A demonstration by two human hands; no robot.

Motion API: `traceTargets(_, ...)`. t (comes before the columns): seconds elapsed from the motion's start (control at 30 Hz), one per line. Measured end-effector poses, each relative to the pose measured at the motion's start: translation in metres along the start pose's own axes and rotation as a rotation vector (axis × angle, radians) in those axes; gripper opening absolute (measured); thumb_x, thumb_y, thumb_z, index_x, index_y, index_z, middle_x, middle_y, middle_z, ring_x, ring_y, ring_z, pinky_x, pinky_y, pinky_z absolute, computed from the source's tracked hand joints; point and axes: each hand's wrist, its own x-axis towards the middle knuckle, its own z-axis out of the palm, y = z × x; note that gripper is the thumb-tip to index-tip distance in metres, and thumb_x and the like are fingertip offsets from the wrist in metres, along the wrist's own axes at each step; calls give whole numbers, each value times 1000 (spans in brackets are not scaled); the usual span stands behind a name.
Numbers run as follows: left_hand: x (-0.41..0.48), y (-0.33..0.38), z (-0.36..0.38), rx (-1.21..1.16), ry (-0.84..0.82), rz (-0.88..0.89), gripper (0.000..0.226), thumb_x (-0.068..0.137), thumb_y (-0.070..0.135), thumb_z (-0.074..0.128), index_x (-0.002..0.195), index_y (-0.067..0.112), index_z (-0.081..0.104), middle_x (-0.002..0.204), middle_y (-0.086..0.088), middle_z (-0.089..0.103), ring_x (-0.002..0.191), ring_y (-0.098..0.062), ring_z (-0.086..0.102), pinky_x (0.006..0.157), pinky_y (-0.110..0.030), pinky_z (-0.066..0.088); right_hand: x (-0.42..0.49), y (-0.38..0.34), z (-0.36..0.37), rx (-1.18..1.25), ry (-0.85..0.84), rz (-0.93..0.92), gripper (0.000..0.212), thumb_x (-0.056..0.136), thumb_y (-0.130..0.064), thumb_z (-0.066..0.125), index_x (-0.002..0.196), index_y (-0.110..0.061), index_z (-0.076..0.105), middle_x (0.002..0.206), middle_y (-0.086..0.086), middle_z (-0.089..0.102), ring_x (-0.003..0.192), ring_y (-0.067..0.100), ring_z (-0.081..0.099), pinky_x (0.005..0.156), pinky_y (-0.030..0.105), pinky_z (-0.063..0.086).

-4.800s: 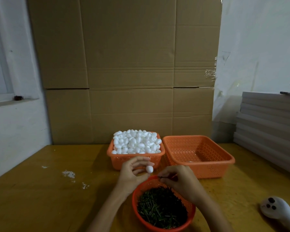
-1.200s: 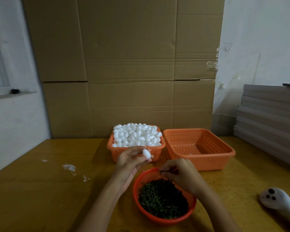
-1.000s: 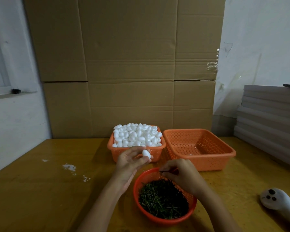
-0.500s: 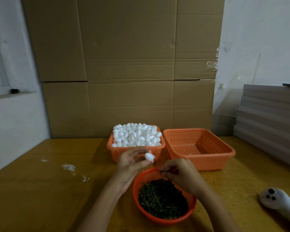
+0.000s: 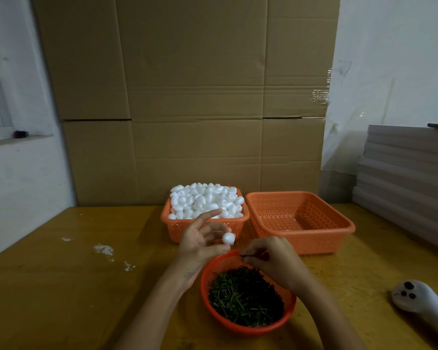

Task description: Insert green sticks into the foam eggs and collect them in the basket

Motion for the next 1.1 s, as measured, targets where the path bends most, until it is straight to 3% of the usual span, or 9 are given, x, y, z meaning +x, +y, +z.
traceTargets(0.13,0,1,0,-4,4,-3,79,69,3,93,139,27,64,113,-14,72,111,-31,70,93,-39,59,0,0,0,-2,-5,3,16,90,-25,80,100,-37,79,94,-26,73,95,-9,65,84,12,51)
traceTargets(0.3,1,0,1,5,28,3,63,71,11,95,128,22,72,119,-17,73,111,-35,71,101,-49,57,1,1,0,9,-5,18,17,89,-24,80,100,-37,79,93,-25,74,95,-9,66,85,13,51)
traceTargets(0.43,2,-1,3,-35,72,1,50,74,15,94,120,17,76,123,-21,73,107,-38,74,90,-36,62,0,1,0,12,-3,18,16,89,-24,81,99,-37,79,92,-26,74,94,-10,66,84,11,50)
traceTargets(0.57,4,-4,2,-102,118,-13,47,69,20,98,111,15,80,121,-22,74,107,-43,75,87,-33,62,0,1,0,16,12,13,17,87,-24,82,97,-37,79,89,-28,72,93,-11,65,80,7,46)
traceTargets(0.87,6,-6,-1,-159,97,-28,56,68,24,101,117,10,78,123,-23,73,109,-43,75,86,-30,62,0,0,0,20,10,5,17,88,-24,82,98,-37,79,90,-27,73,93,-10,66,81,7,48)
traceTargets(1.1,7,-6,-3,-182,102,-34,50,78,20,94,123,9,76,129,-24,71,108,-40,75,84,-28,63,0,0,0,11,6,6,17,89,-25,81,98,-39,79,91,-26,73,93,-9,66,83,14,52)
